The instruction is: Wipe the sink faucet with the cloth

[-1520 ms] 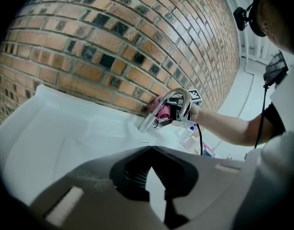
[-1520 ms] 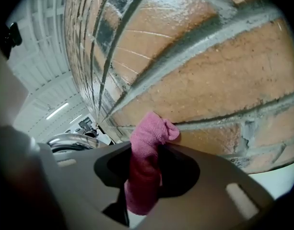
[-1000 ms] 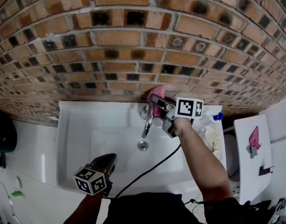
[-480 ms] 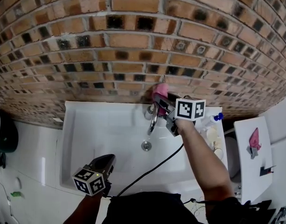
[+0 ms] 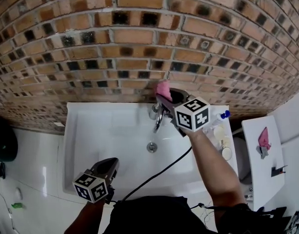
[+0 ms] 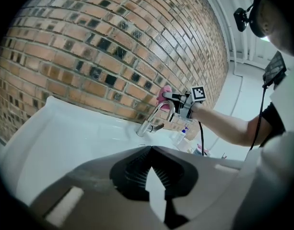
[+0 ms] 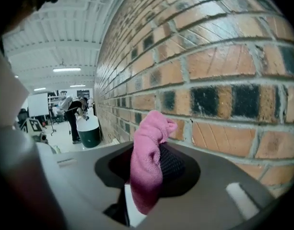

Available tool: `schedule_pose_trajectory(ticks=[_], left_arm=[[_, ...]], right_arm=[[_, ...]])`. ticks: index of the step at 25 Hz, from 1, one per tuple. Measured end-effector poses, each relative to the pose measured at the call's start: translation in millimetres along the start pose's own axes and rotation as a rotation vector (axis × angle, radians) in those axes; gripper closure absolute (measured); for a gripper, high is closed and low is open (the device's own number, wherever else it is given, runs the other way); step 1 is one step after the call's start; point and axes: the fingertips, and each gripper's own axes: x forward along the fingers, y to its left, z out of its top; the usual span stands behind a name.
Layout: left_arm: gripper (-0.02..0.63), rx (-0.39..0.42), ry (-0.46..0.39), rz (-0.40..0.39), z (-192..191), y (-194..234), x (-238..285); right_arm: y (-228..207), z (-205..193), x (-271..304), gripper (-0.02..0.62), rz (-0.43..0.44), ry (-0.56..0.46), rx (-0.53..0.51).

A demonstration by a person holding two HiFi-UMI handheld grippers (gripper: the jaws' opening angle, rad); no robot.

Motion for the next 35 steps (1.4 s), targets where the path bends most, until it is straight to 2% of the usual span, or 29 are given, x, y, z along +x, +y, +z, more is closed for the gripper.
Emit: schedule_pose_trajectory(ticks=[6,15,26,35], left_arm=[[0.600,0.010,-0.005,-0.014,0.8,-2.7,-6.4],[0.600,0.026,0.007,-0.044,-9.0,-6.4,-23.5],[0.600,0.063,0.053,-0.085,-28.8,2.8,-49.7],[0.600,0.072,0.070,-0.094,-35.9,7.3,-63.2]], right_arm=[[23.7,0.8,-16.3,0.476,-0.032,-0.009,-0.233],[68.8,-0.7,-32.7,0.476,-0.028,-0.007,-0.367],[105.2,-26.5,-52.7,0.474,-0.093,-0.030,-0.316],[106.6,-44.1,-62.7,0.460,-0.207,-0.103,-0.123]])
